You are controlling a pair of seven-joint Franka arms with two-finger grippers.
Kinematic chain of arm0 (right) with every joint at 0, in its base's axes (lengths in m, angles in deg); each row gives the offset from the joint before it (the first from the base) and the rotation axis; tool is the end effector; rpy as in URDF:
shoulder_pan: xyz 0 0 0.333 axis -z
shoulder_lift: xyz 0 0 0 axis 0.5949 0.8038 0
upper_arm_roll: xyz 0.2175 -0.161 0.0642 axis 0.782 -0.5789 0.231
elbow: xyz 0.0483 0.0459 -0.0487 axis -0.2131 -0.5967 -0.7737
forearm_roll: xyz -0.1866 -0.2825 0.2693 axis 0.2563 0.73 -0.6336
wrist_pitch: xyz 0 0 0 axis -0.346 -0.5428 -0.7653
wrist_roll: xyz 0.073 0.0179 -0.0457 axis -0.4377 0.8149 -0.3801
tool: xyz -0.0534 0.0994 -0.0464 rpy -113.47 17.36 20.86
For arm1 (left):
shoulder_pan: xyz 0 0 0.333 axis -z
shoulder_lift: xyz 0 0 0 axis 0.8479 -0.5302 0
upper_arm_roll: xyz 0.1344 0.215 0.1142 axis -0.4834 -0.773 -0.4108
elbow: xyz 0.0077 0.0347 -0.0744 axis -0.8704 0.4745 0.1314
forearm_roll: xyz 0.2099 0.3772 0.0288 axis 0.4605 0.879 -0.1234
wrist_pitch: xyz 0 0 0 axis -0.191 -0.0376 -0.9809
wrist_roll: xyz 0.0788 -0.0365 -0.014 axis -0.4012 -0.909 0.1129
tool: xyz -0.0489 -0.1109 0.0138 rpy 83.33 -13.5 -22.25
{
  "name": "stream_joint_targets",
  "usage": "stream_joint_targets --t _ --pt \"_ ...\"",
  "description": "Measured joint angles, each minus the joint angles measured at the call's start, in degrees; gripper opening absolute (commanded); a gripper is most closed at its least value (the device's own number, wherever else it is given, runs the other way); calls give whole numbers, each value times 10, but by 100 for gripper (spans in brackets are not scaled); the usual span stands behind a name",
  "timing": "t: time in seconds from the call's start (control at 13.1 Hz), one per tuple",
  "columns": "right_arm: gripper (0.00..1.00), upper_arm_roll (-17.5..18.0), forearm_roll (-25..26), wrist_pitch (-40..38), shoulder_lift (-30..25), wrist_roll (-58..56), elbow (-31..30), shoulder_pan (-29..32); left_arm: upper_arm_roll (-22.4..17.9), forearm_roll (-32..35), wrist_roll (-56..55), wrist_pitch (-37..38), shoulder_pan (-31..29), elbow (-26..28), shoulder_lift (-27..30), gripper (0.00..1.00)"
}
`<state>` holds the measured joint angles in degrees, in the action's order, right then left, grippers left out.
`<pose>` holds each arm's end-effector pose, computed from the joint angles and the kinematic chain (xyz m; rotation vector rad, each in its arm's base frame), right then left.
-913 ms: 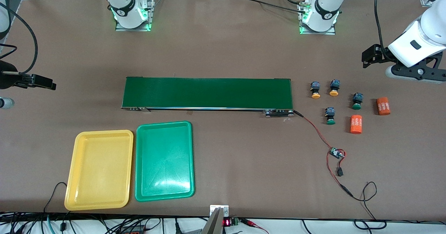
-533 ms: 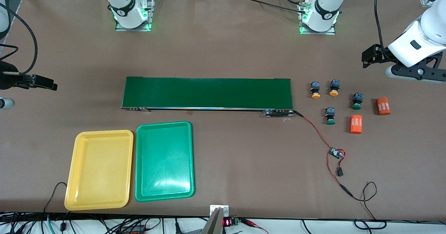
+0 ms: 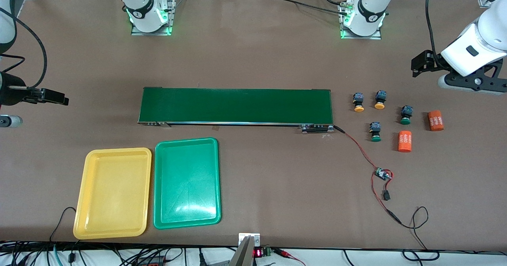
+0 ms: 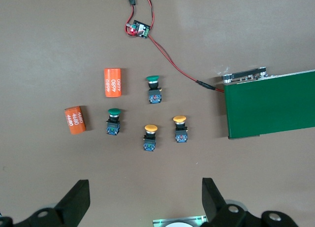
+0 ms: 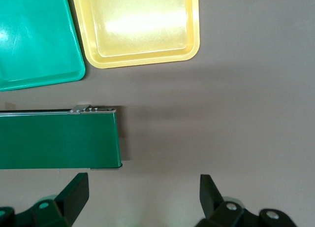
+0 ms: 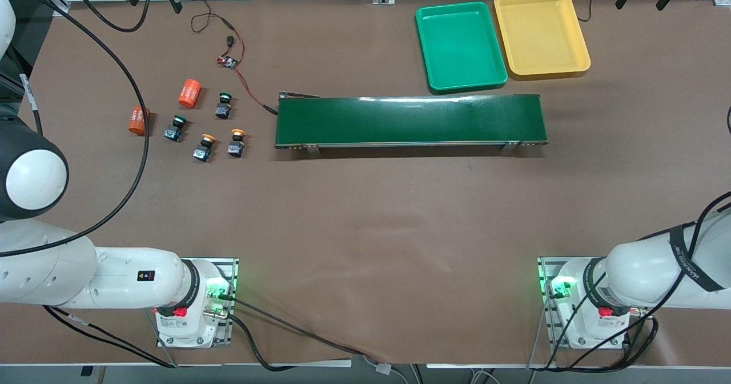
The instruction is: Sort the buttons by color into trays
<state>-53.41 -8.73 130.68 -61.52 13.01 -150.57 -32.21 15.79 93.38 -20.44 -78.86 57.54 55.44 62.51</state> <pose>0.6464 -0.0551 0.4718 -3.1115 0.0734 0.2793 0.5912 -0.0609 0.5543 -3.0491 0.2435 0.1975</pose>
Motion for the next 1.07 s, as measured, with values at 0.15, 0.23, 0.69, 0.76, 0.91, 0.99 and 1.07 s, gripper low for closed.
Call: stream_joint_targets --t 0.15,0.23,0.69,0.76,0.91,0.99,1.07 --pt "100 0 0 0 3 0 0 -1 0 0 0 0 0 0 0 100" --pt "100 1 -1 0 4 0 0 -1 0 0 0 0 0 0 0 100" --pt "100 1 -1 0 4 0 0 -1 0 0 0 1 0 0 0 100" --pt "100 1 -1 0 4 0 0 -1 0 0 0 1 0 0 0 100" --pt "100 1 -1 -1 5 0 0 -1 0 0 0 1 0 0 0 100" --pt "100 1 -1 -1 6 0 -1 -1 0 0 0 1 0 0 0 100" --pt "100 2 -1 -1 9 0 -1 -1 0 0 0 1 0 0 0 100"
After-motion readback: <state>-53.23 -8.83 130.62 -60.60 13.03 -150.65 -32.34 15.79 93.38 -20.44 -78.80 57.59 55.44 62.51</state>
